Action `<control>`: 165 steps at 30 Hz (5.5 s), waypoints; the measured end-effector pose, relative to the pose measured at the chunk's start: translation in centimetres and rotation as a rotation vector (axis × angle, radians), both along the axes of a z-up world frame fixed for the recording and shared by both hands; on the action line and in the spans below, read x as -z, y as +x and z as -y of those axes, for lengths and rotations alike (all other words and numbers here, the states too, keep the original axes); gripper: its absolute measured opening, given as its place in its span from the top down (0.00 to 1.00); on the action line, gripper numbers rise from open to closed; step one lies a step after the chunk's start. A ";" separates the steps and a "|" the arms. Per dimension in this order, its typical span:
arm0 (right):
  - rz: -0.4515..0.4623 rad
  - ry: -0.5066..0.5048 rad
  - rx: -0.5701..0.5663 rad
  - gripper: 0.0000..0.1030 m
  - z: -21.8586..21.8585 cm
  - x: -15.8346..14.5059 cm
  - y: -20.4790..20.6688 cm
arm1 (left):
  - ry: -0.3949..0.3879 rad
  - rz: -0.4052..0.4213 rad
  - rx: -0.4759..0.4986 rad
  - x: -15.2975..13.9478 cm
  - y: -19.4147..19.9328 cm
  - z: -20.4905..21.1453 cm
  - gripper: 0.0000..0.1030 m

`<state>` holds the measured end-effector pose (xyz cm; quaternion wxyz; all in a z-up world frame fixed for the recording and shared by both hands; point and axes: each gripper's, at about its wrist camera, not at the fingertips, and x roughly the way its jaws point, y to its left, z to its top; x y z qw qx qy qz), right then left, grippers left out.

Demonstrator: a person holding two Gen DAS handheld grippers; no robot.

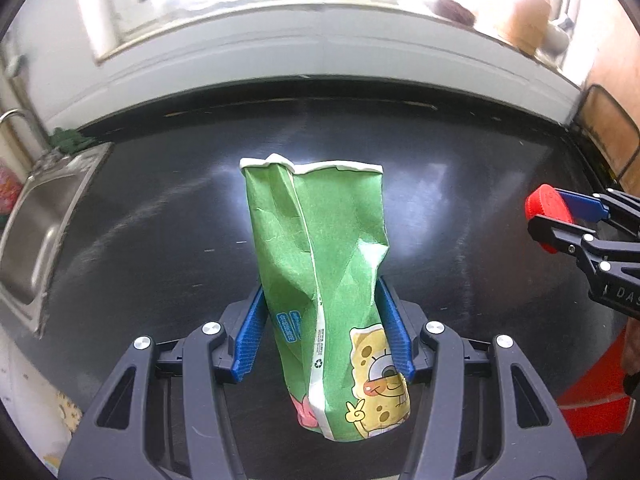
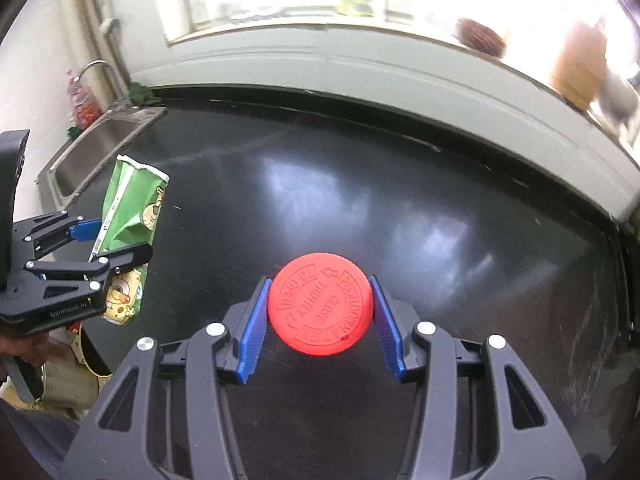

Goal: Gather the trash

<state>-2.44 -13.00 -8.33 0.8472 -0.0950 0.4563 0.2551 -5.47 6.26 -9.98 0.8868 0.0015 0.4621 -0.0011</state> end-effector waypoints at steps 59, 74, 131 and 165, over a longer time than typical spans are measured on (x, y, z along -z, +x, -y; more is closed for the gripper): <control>-0.336 -0.086 -0.874 0.33 -48.7 8.7 -26.5 | -0.155 -0.146 -0.764 13.4 -32.0 -33.8 0.26; -0.225 0.025 -0.731 0.14 -41.4 2.1 -20.5 | -0.033 -0.110 -0.697 8.5 -28.7 -31.0 0.07; -0.011 0.022 0.351 0.07 6.8 -5.9 -1.2 | 0.027 -0.003 0.007 -4.2 1.2 -1.7 0.07; 0.000 0.021 0.350 0.07 6.8 -6.2 -1.2 | 0.020 -0.011 0.005 -4.0 1.3 -1.5 0.07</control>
